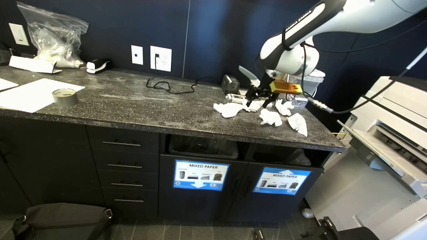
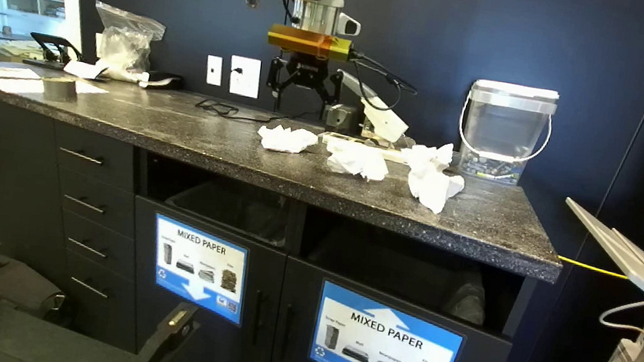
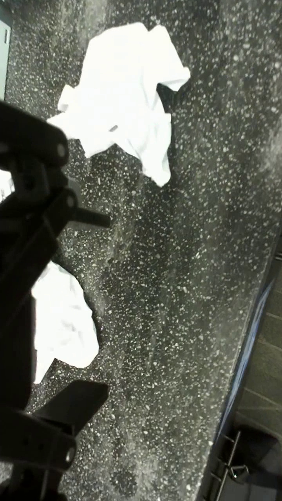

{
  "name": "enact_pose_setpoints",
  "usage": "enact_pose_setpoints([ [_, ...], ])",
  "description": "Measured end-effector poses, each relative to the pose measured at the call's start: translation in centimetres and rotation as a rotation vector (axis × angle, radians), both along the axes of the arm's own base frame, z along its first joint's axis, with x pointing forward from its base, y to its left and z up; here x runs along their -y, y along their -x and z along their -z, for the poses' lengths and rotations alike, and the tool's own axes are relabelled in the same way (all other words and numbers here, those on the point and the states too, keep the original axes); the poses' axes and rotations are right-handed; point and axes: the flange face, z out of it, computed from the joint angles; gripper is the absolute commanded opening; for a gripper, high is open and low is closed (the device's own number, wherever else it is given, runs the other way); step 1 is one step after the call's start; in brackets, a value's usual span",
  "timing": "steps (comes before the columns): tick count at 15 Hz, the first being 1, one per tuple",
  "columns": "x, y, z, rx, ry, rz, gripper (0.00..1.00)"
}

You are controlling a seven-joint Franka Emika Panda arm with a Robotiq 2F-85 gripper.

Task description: Put four crumpled papers inside the bin on the right

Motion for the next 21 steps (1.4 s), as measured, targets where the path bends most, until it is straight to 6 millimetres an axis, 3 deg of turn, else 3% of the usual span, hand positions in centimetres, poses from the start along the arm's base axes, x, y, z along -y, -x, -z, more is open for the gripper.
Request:
enact_pose_setpoints([
  [9,-5.5,-6.4,0.9,-0.263,-0.04,0.413,1.0],
  [16,-5.9,-10.9,2.3,-0.264,-0.201,0.728,1.0],
  [21,-6.1,-12.8,4.3,-0.215,-0.212,0.878,1.0],
])
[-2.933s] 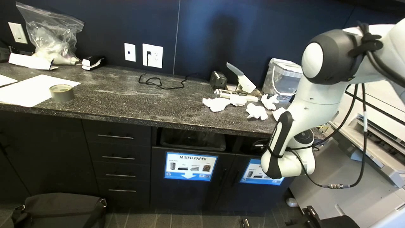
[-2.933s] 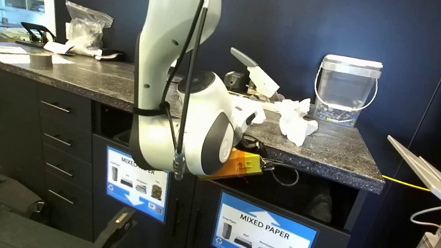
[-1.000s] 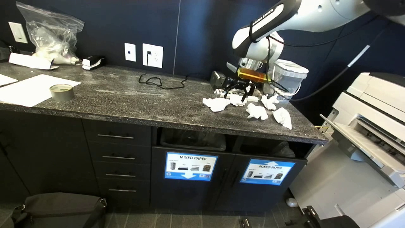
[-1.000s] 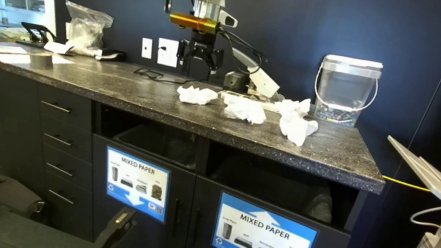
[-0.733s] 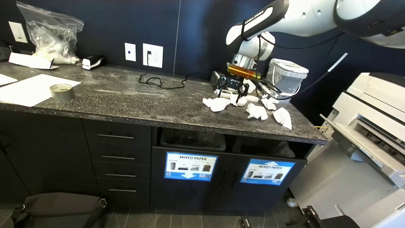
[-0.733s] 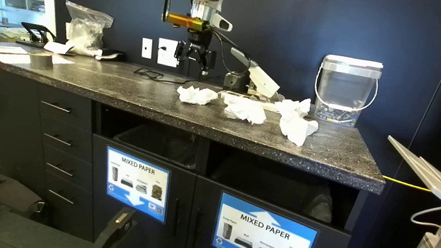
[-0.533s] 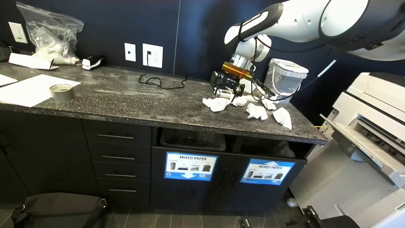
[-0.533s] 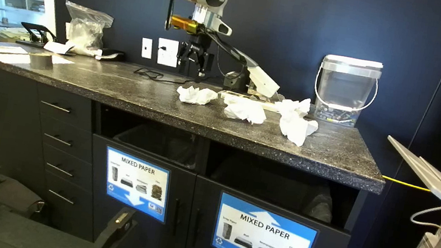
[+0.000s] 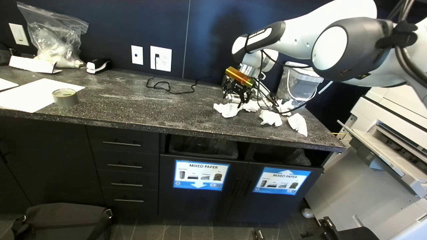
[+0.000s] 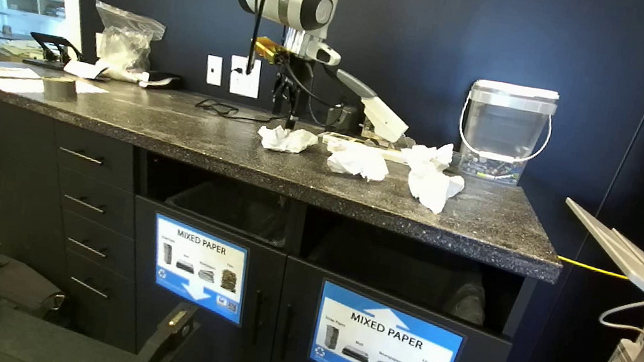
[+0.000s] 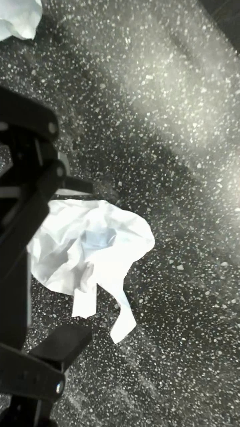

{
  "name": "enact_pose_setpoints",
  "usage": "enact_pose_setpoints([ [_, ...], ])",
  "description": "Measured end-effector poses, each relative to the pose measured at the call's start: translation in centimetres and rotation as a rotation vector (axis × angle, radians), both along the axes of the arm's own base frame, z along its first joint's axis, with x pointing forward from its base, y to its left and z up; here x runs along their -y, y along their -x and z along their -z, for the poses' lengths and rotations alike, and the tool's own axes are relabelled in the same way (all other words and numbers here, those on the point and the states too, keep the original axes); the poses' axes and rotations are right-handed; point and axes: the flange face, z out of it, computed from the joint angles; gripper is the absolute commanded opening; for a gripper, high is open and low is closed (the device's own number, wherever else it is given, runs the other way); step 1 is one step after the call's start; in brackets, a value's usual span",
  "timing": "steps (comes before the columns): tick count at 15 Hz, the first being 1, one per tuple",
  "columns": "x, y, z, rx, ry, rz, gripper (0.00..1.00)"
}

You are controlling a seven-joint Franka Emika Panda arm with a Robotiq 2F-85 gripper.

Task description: Put four crumpled papers inside the bin on the right

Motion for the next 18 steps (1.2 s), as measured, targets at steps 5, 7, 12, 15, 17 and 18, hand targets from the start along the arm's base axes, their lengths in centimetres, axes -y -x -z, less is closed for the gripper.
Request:
enact_pose_setpoints([
  [5,-1.0,-0.8,3.1,-0.009,0.034,0.079,1.0],
  [7,-1.0,-1.1,4.0,-0.006,0.056,0.1,1.0],
  [12,-0.5,-1.7,4.5,0.015,0.119,0.124,0.75],
  [15,-0.3,-2.0,4.7,0.025,0.144,0.122,0.51],
  [17,-0.3,-2.0,4.9,0.03,0.154,0.117,0.35],
  [18,-0.3,-2.1,4.9,0.031,0.156,0.116,0.29],
])
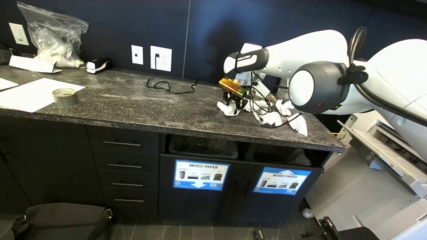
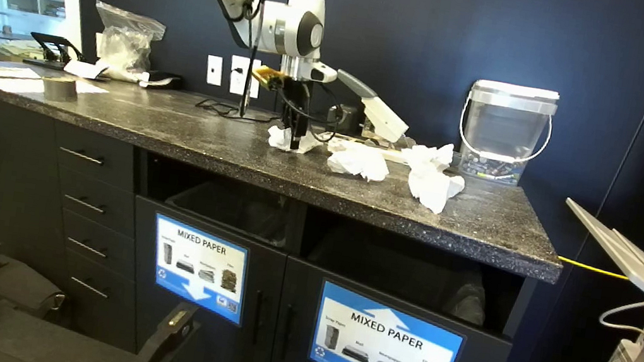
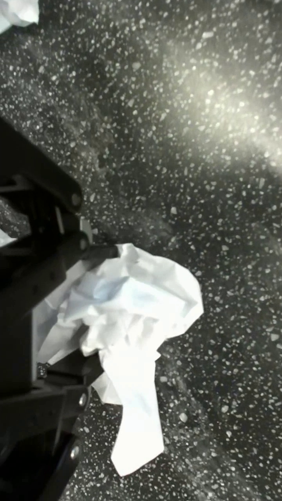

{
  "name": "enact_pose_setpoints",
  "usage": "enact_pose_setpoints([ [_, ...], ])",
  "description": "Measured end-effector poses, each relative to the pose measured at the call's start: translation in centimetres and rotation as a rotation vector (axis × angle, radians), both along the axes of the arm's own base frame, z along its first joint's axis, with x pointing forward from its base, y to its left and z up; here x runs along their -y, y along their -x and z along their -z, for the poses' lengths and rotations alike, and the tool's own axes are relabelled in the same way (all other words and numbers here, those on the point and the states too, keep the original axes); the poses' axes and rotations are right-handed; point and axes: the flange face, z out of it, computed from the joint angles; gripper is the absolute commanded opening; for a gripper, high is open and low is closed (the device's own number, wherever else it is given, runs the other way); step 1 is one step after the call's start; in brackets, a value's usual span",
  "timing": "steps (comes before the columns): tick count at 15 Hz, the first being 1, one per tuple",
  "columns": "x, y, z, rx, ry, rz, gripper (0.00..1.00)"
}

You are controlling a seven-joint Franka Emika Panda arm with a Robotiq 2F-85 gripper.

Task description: Put four crumpled papers inside the bin on the right

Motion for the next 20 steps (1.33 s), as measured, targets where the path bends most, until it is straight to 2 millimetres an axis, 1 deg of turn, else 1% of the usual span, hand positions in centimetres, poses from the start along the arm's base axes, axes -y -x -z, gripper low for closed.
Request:
enact_pose_setpoints([
  [1,0.0,0.0,0.0,0.0,0.001,-0.001,0.21],
  [2,0.0,0.0,-0.1,0.0,0.002,-0.002,0.17],
  [4,0.0,-0.1,-0.1,0.0,0.009,-0.011,0.14],
  [5,-0.1,-0.1,-0.1,-0.003,0.018,-0.026,0.14],
  [6,-0.1,0.0,-0.1,-0.008,0.027,-0.048,0.17],
  [7,-0.2,0.0,-0.1,-0.013,0.041,-0.079,0.16],
  [12,-0.6,0.3,0.0,-0.051,0.121,-0.274,0.17],
  [16,-0.2,0.4,0.1,-0.073,0.15,-0.419,0.17],
  [20,0.9,0.9,0.1,-0.086,0.154,-0.593,0.17],
])
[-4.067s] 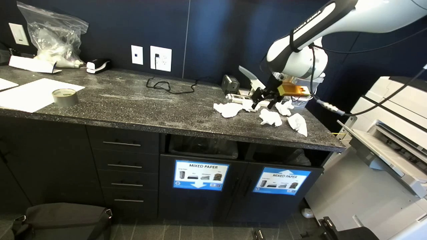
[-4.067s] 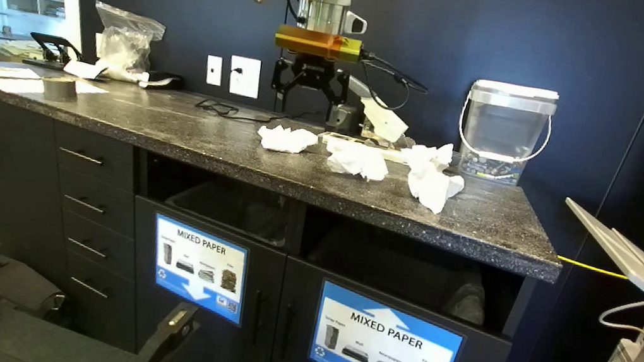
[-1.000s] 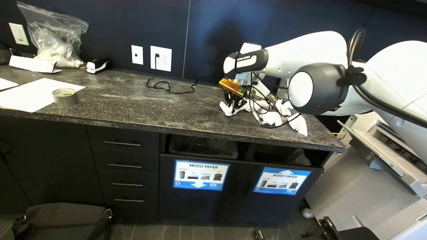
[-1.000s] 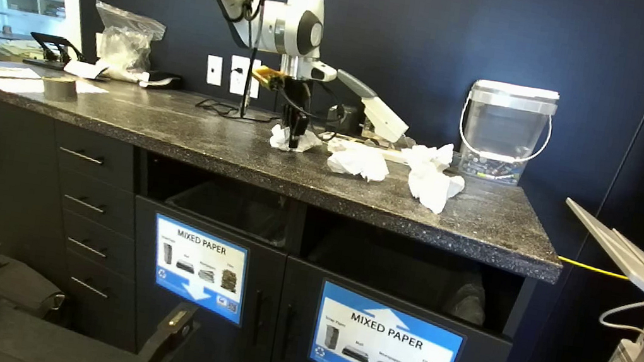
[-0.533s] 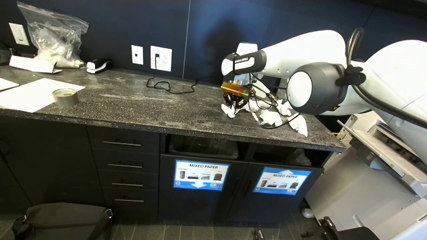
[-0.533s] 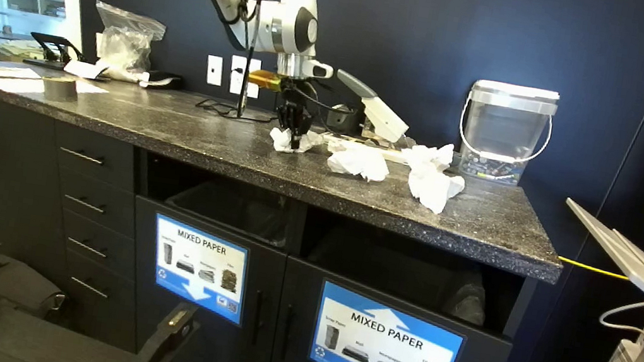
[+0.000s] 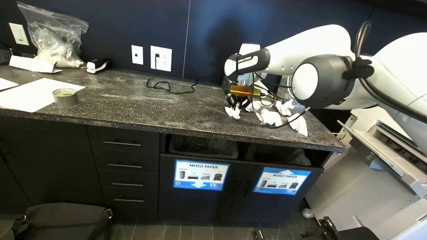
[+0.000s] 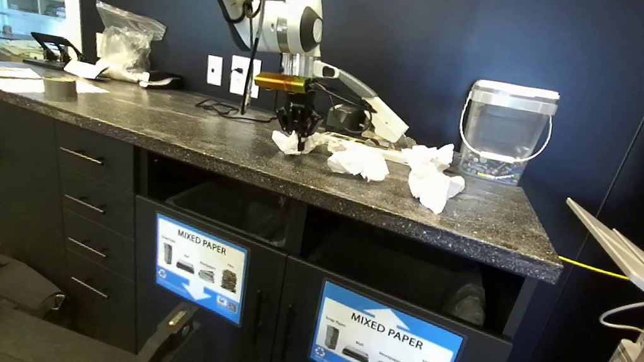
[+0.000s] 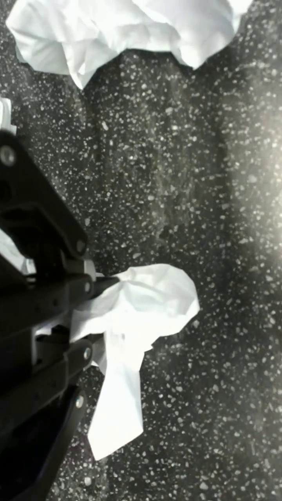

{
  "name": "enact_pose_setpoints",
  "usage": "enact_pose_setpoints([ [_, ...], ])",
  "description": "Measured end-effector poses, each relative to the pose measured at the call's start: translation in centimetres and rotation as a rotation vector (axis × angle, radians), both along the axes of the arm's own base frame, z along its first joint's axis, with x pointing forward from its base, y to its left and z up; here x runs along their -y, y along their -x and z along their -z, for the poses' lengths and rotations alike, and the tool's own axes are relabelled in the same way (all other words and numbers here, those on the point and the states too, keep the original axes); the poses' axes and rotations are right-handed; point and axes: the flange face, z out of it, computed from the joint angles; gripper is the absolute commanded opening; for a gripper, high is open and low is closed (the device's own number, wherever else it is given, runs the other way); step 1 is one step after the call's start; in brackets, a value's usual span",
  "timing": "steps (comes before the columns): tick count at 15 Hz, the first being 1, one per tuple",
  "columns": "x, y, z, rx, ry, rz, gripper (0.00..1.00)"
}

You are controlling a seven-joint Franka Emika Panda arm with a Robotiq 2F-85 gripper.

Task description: Put four crumpled papers inside the bin on the right

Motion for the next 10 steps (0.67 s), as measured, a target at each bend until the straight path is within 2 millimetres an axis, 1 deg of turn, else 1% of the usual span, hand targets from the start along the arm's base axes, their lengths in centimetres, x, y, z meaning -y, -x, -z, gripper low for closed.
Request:
enact_pose_setpoints([
  [5,2.0,1.6,0.0,-0.027,-0.041,-0.229,0.17],
  [10,3.3,4.3,0.0,-0.067,-0.068,-0.38,0.17],
])
